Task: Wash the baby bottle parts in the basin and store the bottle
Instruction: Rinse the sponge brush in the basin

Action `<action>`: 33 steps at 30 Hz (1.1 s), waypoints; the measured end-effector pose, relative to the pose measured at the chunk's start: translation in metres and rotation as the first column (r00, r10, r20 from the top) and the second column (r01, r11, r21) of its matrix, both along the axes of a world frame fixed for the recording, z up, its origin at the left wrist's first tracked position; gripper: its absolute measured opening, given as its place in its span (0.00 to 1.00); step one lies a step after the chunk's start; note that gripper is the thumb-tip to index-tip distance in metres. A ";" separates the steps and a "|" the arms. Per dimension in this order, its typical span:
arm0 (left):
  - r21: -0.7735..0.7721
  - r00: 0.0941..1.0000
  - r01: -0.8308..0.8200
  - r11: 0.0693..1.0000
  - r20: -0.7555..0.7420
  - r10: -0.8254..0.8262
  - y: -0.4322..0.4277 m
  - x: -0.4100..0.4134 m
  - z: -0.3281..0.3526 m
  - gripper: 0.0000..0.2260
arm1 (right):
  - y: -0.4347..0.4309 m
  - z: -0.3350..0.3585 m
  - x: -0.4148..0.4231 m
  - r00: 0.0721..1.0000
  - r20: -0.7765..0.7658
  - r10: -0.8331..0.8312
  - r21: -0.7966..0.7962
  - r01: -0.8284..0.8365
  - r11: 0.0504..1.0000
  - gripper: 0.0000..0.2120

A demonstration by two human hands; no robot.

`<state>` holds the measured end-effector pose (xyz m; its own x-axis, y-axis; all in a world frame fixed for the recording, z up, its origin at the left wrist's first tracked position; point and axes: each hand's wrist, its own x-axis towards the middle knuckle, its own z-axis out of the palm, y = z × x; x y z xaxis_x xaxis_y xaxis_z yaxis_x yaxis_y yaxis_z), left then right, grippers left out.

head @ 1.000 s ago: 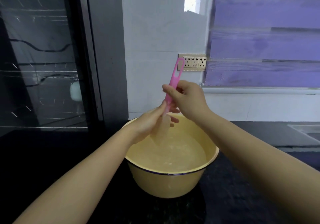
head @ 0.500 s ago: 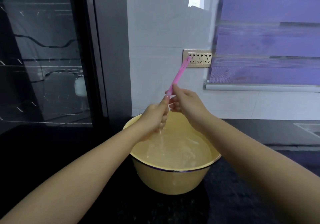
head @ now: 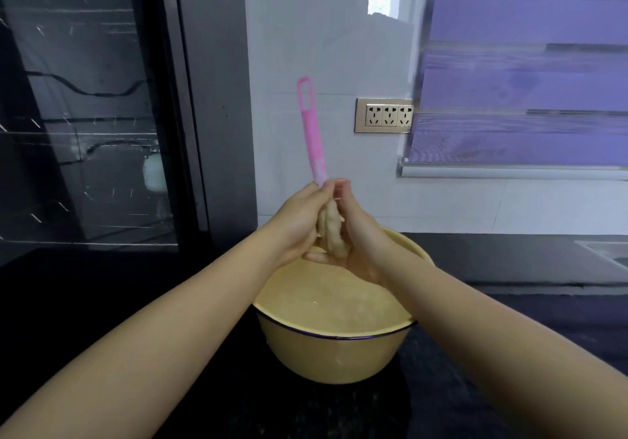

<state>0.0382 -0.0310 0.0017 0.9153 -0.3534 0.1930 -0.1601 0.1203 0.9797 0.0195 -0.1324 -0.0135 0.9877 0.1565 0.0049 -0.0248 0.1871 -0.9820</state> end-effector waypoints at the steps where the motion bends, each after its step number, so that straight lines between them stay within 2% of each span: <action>1: 0.130 0.997 -0.034 0.991 0.070 0.025 0.000 -0.001 0.002 0.16 | -0.001 0.001 -0.001 1.000 -0.004 -0.020 0.041 0.020 0.999 0.29; 3: 0.334 0.968 -0.182 0.925 0.228 0.108 -0.001 0.000 0.006 0.18 | -0.004 0.002 -0.001 0.998 -0.004 -0.062 0.054 0.062 0.997 0.30; 4: 0.372 0.945 -0.252 0.893 0.292 0.145 -0.001 0.002 0.008 0.19 | -0.004 0.002 -0.001 0.997 0.004 -0.079 0.036 0.079 0.996 0.31; 6: 0.401 0.938 -0.268 0.876 0.317 0.141 0.001 0.005 0.010 0.19 | -0.004 0.003 -0.002 0.995 0.018 -0.097 0.020 0.097 0.995 0.30; 9: 0.442 0.953 -0.238 0.865 0.276 0.121 0.004 0.006 0.010 0.19 | -0.004 0.003 -0.004 0.997 0.010 -0.073 0.036 0.072 0.997 0.28; 16: 0.393 0.972 -0.150 0.907 0.227 0.063 -0.005 0.003 0.006 0.22 | -0.004 0.001 -0.007 0.994 0.008 -0.111 -0.093 0.111 0.989 0.27; 22: 0.333 0.959 -0.211 0.919 0.252 0.129 0.001 0.009 0.001 0.25 | -0.003 -0.001 -0.006 0.992 0.039 -0.117 -0.125 0.121 0.985 0.26; 30: 0.350 0.970 -0.214 0.912 0.185 0.156 0.002 0.008 0.000 0.21 | -0.004 -0.003 -0.005 0.990 0.032 -0.139 -0.170 0.142 0.975 0.26; 33: 0.305 0.965 -0.240 0.922 0.174 0.194 0.005 0.008 0.000 0.17 | -0.004 -0.004 -0.002 0.995 0.025 -0.099 -0.187 0.101 0.977 0.28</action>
<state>0.0459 -0.0258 0.0013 0.9490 -0.2128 0.2326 -0.2829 -0.2493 0.9262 0.0174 -0.1363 -0.0173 0.9984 0.0565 0.0004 0.0004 0.0005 -1.0000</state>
